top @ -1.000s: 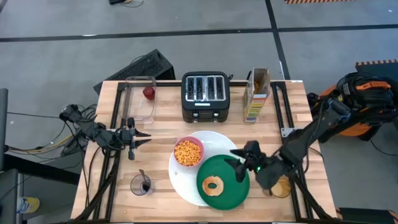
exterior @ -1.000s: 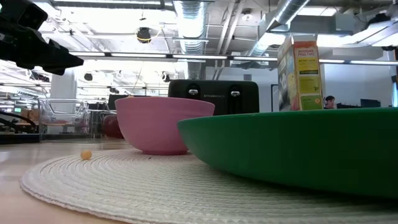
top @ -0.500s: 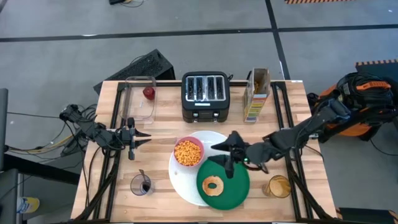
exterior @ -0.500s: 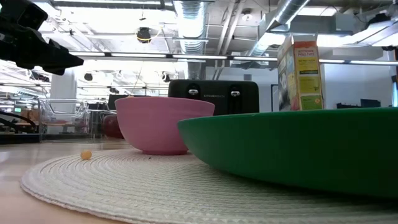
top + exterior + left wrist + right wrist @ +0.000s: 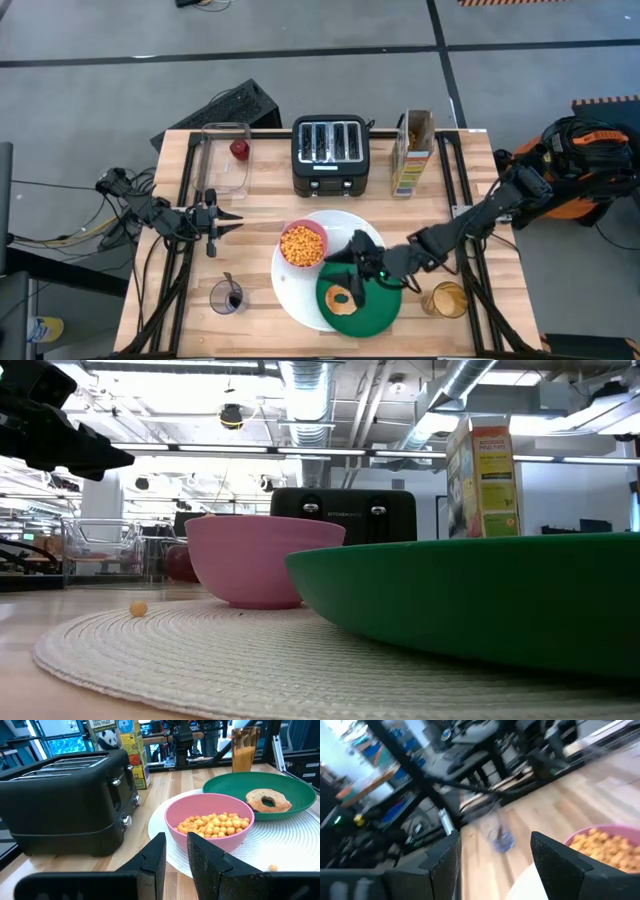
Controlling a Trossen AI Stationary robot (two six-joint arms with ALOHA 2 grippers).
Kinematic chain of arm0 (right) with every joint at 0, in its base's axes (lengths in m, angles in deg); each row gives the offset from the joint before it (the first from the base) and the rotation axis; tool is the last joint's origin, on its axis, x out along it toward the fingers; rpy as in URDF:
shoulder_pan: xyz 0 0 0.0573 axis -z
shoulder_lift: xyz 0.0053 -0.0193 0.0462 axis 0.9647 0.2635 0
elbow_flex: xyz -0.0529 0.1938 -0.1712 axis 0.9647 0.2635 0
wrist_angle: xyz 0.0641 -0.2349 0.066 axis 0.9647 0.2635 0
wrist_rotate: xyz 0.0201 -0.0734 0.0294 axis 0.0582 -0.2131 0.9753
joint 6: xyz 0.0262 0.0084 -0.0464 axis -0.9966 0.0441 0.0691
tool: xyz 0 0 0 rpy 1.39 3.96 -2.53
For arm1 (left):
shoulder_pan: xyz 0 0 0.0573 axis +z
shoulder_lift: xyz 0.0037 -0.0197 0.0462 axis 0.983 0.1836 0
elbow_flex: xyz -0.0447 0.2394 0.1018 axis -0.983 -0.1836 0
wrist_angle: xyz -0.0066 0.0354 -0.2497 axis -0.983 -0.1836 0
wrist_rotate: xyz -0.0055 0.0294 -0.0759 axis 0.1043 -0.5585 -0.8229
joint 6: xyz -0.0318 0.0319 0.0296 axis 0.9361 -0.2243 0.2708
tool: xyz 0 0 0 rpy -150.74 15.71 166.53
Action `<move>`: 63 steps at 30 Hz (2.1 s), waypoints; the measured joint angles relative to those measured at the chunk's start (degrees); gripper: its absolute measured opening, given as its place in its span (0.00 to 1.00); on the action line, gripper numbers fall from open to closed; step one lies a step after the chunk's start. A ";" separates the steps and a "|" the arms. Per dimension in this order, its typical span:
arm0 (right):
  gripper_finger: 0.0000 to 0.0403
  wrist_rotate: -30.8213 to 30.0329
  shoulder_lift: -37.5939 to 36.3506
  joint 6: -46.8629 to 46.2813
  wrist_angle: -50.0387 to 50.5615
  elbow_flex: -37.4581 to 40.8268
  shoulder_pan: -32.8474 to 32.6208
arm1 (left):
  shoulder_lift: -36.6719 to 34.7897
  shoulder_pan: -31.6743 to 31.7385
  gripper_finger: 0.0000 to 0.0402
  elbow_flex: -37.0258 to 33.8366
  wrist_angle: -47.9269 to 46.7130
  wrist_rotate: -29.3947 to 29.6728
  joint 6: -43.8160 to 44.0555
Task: Arrange a breakfast setting
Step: Put the spoon on the left of the pink bowl
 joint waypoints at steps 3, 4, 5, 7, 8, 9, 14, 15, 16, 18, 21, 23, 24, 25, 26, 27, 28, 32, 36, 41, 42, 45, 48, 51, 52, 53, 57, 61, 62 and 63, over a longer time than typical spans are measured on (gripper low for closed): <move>0.65 0.11 -1.43 0.89 0.88 0.02 -2.03 | 0.01 0.00 0.17 0.00 -0.01 0.02 0.00; 0.65 0.11 -2.23 1.72 1.15 0.00 -2.49 | 0.02 -0.01 0.17 0.00 0.00 -0.01 0.01; 0.65 0.09 -3.20 2.65 1.74 0.00 -2.94 | 0.02 -0.02 0.17 0.00 0.00 0.00 0.00; 0.65 0.06 -4.97 4.11 2.10 0.00 -3.36 | 0.02 -0.02 0.17 0.00 0.00 0.00 0.00; 0.65 0.01 -6.01 4.31 2.59 0.00 -3.27 | 0.01 -0.02 0.17 0.00 0.00 0.01 0.00; 0.65 0.00 -7.05 4.40 3.30 0.00 -3.18 | 0.01 0.00 0.17 0.00 0.00 0.02 0.00; 0.65 -0.08 -11.98 5.17 6.20 0.00 -1.70 | 0.02 0.00 0.17 0.00 -0.02 0.02 -0.38; 0.65 -0.10 -12.85 5.49 6.58 0.00 -1.47 | 0.02 0.00 0.17 0.00 -0.08 0.45 -3.49; 0.65 -0.13 -13.69 5.70 7.13 0.00 -1.14 | 0.01 -0.01 0.17 0.00 -0.10 1.82 -8.14; 0.65 -0.28 -15.16 5.75 7.79 0.00 -0.37 | 0.01 0.00 0.17 0.00 -0.06 3.69 -17.31; 0.65 -0.25 -17.05 5.81 8.69 0.00 0.65 | 0.00 -0.01 0.17 -0.02 0.11 4.46 -23.95; 0.65 -0.26 -18.09 5.83 8.65 0.00 1.52 | 0.02 0.00 0.17 -0.02 0.09 4.44 -24.08; 0.65 -0.25 -18.52 5.83 8.57 0.00 2.00 | 0.00 0.00 0.17 -0.02 0.09 4.44 -23.40; 0.65 -0.26 -18.96 5.83 8.57 0.00 2.47 | 0.00 0.00 0.17 -0.02 0.09 4.46 -22.79; 0.65 -0.26 -19.29 5.84 8.57 0.00 2.99 | 0.01 0.00 0.17 -0.02 0.09 4.46 -22.07; 0.65 -0.26 -19.59 5.83 8.58 0.00 3.52 | 0.02 0.00 0.17 -0.02 0.07 4.46 -21.40; 0.65 -0.26 -19.81 5.83 8.63 0.00 4.07 | 0.00 0.00 0.17 -0.02 0.07 4.46 -20.80; 0.65 -0.26 -19.94 5.83 8.64 0.00 6.32 | 0.00 0.00 0.17 -0.02 0.10 4.51 -23.38; 0.65 -0.26 -19.79 5.81 8.80 0.00 8.13 | 0.02 0.00 0.17 -0.24 2.89 0.92 -25.20; 0.65 -0.21 -19.74 2.91 11.65 0.00 9.77 | 0.02 0.00 0.17 -0.24 4.09 -6.33 -23.04; 0.65 -0.22 -19.74 2.42 12.04 0.00 10.03 | 0.02 0.00 0.17 -0.24 4.69 -8.10 -20.96; 0.65 -0.25 -19.74 1.75 12.35 0.00 10.76 | 0.02 -0.04 0.17 -0.24 8.20 -10.05 -12.77; 0.65 -0.26 -19.74 1.55 12.35 0.00 11.19 | 0.02 -0.01 0.17 -0.23 13.94 -11.27 3.54; 0.65 -0.26 -19.74 1.31 12.51 0.00 11.53 | 0.03 0.05 0.17 -0.19 19.96 -5.81 11.62; 0.65 -0.24 -19.74 1.31 12.65 0.00 11.53 | 0.02 0.07 0.17 -0.17 22.06 -2.84 12.54; 0.65 -0.08 -19.74 1.31 12.84 0.00 11.51 | 0.02 0.10 0.17 -0.18 24.66 -0.07 13.71; 0.65 7.33 -20.43 3.13 13.20 0.00 12.32 | 0.00 0.11 0.17 -0.04 35.17 8.02 17.67; 0.65 18.57 -21.83 9.55 14.83 -0.05 14.23 | 0.00 0.11 0.17 0.00 40.72 5.22 10.73; 0.65 20.86 -22.48 10.79 16.47 -0.02 14.84 | 0.00 0.11 0.17 0.00 40.98 3.86 9.33; 0.65 22.08 -23.10 11.38 17.17 -0.02 15.67 | 0.02 0.09 0.17 0.00 41.29 3.68 8.42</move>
